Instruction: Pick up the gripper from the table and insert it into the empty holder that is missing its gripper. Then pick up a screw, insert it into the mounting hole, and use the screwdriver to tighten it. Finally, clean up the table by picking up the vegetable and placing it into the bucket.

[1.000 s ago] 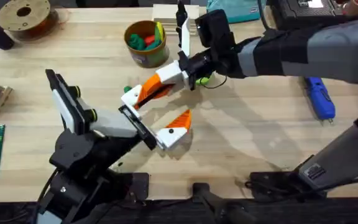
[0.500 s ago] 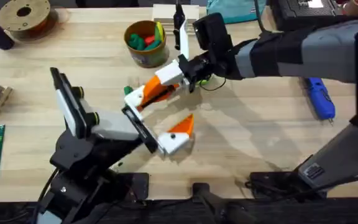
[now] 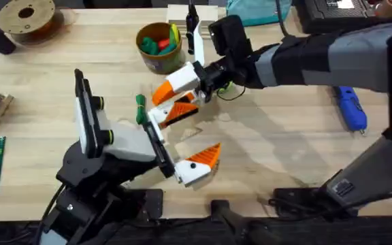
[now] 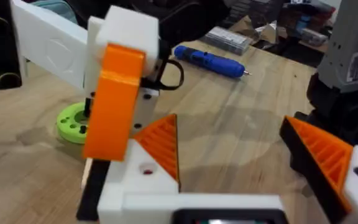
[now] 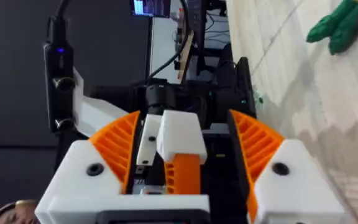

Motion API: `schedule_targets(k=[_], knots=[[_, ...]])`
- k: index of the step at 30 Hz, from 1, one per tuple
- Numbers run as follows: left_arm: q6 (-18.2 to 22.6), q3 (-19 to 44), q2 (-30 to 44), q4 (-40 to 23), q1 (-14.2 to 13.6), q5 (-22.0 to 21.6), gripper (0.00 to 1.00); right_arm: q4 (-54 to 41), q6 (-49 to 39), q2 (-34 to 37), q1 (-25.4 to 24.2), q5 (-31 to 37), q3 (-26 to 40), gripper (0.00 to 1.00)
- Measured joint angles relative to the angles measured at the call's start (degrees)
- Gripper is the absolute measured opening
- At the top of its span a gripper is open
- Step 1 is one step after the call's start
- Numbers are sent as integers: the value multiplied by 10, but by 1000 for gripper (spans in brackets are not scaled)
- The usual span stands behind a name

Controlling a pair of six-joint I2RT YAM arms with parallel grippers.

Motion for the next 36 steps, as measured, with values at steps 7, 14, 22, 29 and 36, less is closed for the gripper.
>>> schedule_targets(k=[7,14,22,29,36], knots=[[0,0,0,0,0,2,987,2,-2,0,-39,57,0,788],[0,0,0,0,0,3,987,-36,-35,-7,-108,157,16,791],[0,0,0,0,0,3,987,-342,-215,-91,-136,388,101,794],[0,0,0,0,0,3,987,-450,-399,-99,-79,645,134,795],[0,0,0,0,0,3,987,-454,-479,-76,-35,787,134,618]])
